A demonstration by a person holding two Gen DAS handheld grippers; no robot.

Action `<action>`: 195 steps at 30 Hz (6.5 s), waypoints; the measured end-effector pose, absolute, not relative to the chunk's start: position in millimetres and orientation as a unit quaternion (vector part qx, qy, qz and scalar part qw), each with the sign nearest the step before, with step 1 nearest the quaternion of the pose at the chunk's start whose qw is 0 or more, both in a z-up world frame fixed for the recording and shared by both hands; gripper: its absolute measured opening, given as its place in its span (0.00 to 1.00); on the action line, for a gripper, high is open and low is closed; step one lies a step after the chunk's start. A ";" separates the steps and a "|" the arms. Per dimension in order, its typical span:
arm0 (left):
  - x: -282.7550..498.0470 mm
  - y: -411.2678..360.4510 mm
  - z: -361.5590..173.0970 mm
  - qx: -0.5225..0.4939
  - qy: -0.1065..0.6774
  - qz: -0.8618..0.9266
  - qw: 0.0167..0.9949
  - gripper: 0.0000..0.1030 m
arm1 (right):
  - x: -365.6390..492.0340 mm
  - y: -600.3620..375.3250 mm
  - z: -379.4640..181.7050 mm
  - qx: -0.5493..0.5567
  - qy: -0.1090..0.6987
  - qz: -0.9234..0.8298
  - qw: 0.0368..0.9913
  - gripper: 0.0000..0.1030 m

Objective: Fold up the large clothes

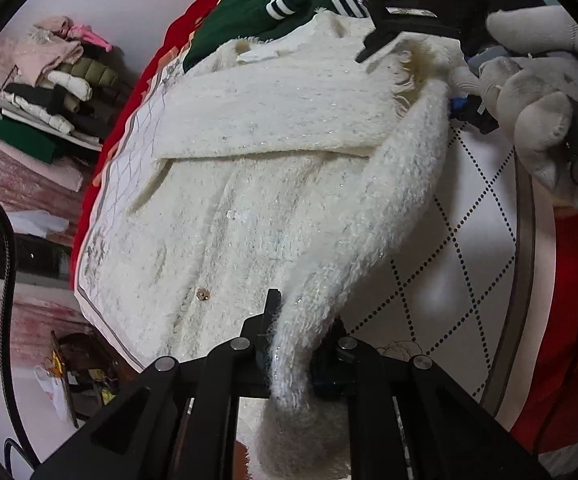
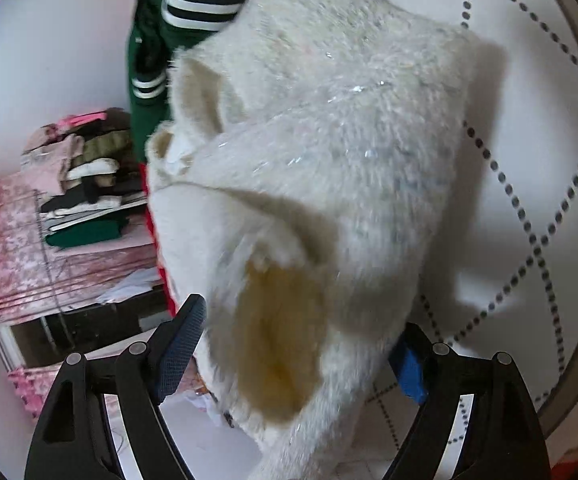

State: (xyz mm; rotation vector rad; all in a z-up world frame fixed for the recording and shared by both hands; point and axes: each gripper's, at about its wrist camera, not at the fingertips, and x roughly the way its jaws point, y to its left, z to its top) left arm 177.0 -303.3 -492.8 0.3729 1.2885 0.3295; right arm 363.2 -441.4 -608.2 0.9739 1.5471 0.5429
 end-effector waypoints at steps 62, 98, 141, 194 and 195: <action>186.9 144.1 -553.5 -0.220 0.628 0.265 0.698 0.88 | 422.2 -213.1 -497.6 0.243 0.645 0.080 0.721 0.72; 182.1 93.5 -458.1 -0.131 0.603 0.266 0.740 0.88 | 212.2 -307.9 -439.7 0.174 0.626 0.009 0.760 0.52; 200.2 206.5 -551.7 -0.280 0.581 0.242 0.725 0.15 | 312.2 -199.7 -506.6 0.113 0.709 0.096 0.690 0.26; 294.3 -24.1 -549.9 -0.085 0.632 0.147 0.756 0.97 | 309.2 -314.6 -612.9 0.500 0.561 0.174 0.637 0.29; 298.7 -28.2 -549.2 -0.079 0.632 0.143 0.758 0.97 | 306.8 -317.1 -603.6 0.501 0.555 0.171 0.641 0.28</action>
